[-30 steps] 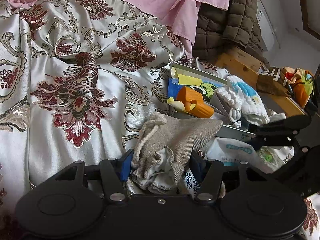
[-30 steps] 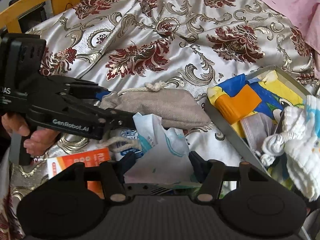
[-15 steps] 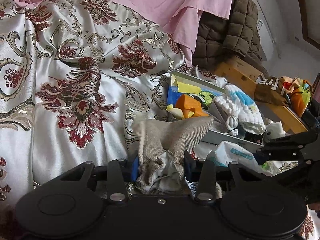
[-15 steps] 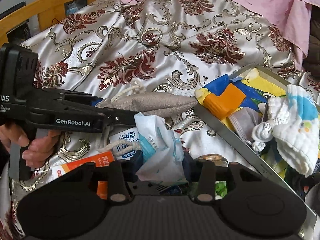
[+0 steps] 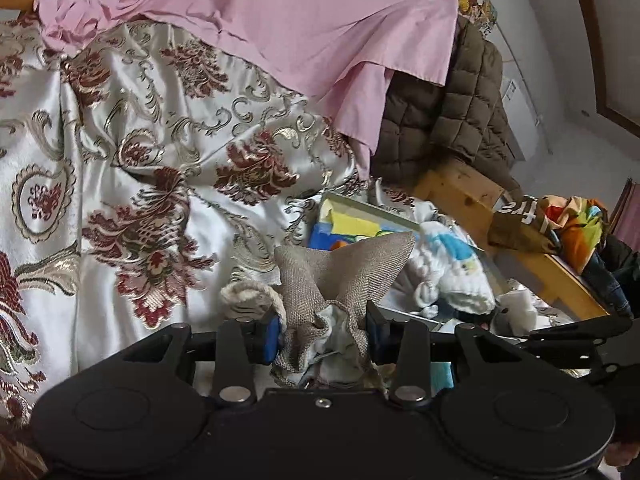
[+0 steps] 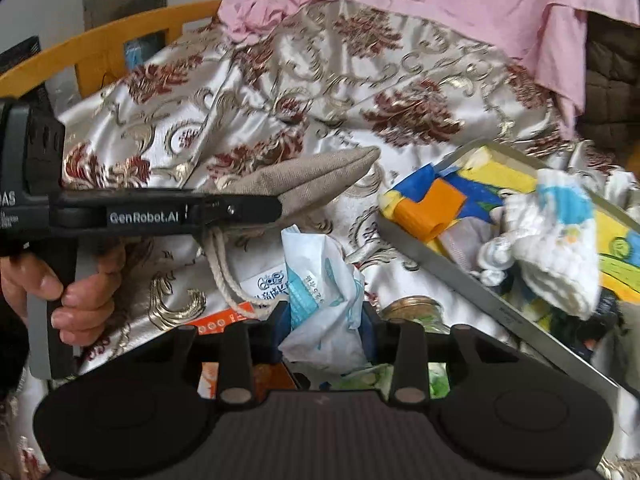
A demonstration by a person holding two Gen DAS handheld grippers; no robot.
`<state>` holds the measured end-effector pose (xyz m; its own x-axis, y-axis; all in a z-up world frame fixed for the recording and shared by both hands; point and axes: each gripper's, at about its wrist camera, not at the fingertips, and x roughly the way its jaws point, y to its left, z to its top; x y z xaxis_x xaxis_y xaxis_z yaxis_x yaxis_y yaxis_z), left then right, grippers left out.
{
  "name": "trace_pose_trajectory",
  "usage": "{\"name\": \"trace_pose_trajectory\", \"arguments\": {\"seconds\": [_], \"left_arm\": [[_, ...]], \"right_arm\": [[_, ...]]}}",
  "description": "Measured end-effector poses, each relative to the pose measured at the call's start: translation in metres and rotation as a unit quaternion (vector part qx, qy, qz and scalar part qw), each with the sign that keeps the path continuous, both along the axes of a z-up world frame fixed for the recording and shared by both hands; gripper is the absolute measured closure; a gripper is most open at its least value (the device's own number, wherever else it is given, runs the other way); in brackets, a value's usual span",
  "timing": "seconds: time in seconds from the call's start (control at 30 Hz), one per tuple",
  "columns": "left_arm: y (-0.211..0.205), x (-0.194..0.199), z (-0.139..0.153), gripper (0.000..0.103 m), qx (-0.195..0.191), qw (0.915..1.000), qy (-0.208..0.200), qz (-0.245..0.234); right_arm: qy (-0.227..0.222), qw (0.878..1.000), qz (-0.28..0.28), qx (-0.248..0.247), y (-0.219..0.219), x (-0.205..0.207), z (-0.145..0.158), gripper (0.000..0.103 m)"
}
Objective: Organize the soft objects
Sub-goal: 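Carry the burlap bag and wet-wipes packet over the painting tray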
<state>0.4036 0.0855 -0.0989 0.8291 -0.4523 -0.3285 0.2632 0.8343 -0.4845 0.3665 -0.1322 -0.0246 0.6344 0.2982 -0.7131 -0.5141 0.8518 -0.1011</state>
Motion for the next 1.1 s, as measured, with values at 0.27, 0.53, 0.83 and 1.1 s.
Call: {"name": "trace_pose_trajectory", "arguments": {"seconds": [0.27,0.53,0.83,1.1], "left_arm": [[-0.032,-0.032,0.047,0.061,0.007,0.9993,-0.031,-0.022],[-0.077,-0.076,0.091,0.061,0.013,0.9974,-0.048,-0.053],[-0.135,-0.103,0.124,0.061,0.013,0.9953,-0.059,-0.076],[-0.179,-0.075,0.142,0.060,0.003,0.9951,-0.046,-0.088]], "right_arm": [[-0.038,0.999,-0.032,0.023,-0.039,-0.044,0.050,0.064],[-0.088,0.993,-0.067,0.042,-0.081,-0.100,0.102,0.064],[-0.118,0.987,-0.087,0.063,-0.125,-0.134,0.130,0.064],[-0.123,0.984,-0.104,0.075,-0.173,-0.114,0.133,0.063]]}}
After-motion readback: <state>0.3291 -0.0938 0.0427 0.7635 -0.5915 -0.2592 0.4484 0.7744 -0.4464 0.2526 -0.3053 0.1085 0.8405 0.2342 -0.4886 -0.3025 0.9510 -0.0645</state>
